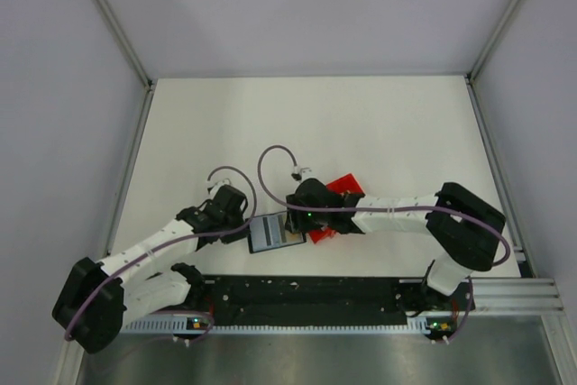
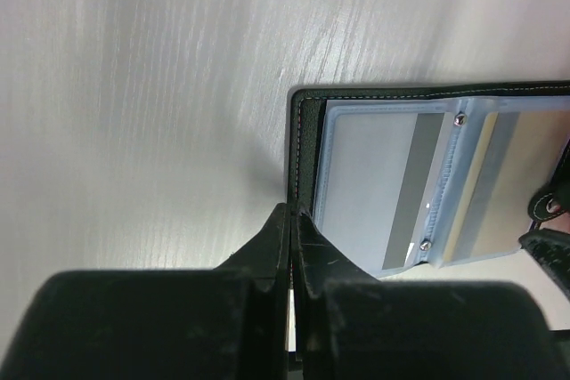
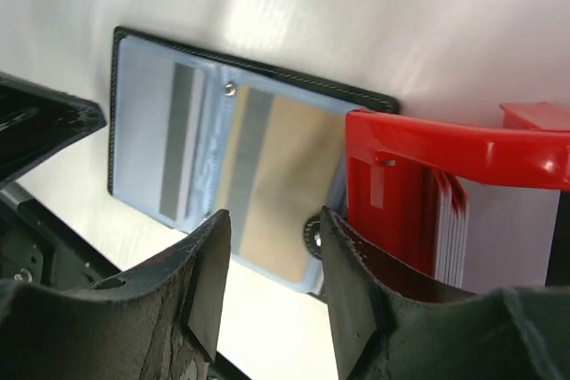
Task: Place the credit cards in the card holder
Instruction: Insert the credit card into the card holder, then close the card holder at the center of the board.
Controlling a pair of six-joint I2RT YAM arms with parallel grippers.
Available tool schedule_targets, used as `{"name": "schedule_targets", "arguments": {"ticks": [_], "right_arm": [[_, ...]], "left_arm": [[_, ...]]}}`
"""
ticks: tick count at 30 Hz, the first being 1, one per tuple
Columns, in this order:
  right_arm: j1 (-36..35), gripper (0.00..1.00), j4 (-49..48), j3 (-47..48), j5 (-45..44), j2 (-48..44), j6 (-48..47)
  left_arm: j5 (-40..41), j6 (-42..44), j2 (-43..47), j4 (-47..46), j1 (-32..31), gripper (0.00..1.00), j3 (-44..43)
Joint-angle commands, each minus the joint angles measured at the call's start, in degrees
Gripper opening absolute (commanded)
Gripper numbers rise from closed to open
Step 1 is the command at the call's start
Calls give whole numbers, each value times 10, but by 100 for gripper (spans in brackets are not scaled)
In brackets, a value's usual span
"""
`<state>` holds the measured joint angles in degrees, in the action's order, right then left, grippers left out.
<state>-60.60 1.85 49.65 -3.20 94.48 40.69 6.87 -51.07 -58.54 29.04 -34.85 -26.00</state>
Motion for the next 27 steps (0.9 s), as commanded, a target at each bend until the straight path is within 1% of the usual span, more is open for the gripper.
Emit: {"name": "schedule_targets", "arguments": {"ticks": [1,3,6,8,11,13,14,19,23,25,27], "right_arm": [[36,45,25,-42,-41,-47,-9],[56,45,32,-67,-54,-69,-14],[99,45,34,-107,-47,-106,-31],[124,45,40,-120,-39,-128,-46],[128,45,49,-111,-9,-147,-76],[127,45,38,-102,45,-145,-77],[126,45,35,-98,57,-141,-69],[119,46,34,-83,45,-123,-58],[108,45,40,-68,35,-105,-68],[96,43,56,-54,4,-98,-75],[86,39,69,-42,-16,-92,-79]], "left_arm": [[17,8,17,15,0,2,-27],[22,9,21,20,0,6,-28],[24,10,27,23,0,29,-30],[25,11,30,24,0,39,-30],[22,6,28,25,0,52,-28],[12,6,27,16,0,55,-23],[3,4,26,9,0,56,-20],[-25,-15,23,-8,0,58,-7],[-39,-20,23,-25,0,58,5],[-43,-18,21,-27,0,58,5],[-46,-17,19,-26,0,57,3]]}}
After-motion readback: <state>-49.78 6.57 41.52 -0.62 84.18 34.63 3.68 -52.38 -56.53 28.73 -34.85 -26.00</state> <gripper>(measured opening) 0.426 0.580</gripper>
